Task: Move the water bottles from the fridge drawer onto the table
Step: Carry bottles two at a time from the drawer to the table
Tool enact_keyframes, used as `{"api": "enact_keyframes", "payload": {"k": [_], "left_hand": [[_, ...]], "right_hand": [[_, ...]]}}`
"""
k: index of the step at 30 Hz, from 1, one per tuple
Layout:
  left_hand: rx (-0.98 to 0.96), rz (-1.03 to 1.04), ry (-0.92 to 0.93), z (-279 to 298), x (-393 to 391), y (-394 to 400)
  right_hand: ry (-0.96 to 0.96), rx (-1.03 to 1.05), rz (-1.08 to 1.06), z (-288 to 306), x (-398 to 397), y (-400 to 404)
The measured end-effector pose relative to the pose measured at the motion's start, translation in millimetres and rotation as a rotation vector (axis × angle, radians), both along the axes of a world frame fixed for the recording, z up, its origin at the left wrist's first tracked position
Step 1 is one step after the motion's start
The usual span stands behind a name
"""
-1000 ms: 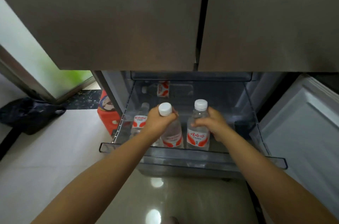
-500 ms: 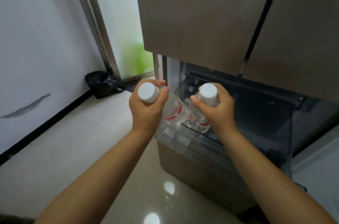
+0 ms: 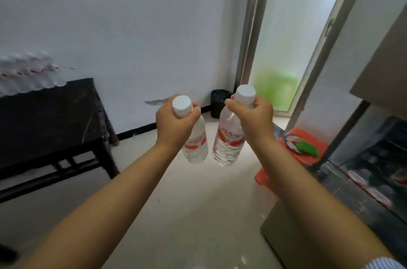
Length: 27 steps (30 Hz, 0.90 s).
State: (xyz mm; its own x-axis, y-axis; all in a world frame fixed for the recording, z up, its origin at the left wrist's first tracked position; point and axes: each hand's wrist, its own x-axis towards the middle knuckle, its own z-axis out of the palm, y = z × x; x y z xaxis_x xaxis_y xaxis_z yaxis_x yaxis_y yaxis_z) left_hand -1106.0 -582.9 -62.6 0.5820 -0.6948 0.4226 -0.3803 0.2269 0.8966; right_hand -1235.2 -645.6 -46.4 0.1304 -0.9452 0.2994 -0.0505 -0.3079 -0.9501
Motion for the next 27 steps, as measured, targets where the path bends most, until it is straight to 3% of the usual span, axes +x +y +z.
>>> {"api": "enact_keyframes", "payload": {"k": [6, 14, 27], "left_hand": [[0.103, 0.154, -0.119, 6.0, 183.2, 63.6], [0.132, 0.399, -0.071, 15.2, 361.2, 118.2], [0.204, 0.653, -0.039, 26.7, 617.2, 100.8]], "right_hand": [[0.017, 0.028, 0.27, 1.3, 179.0, 36.2], [0.076, 0.008, 0.555, 5.4, 377.8, 66.0], [0.111, -0.088, 0.838, 21.3, 669.6, 26.6]]}}
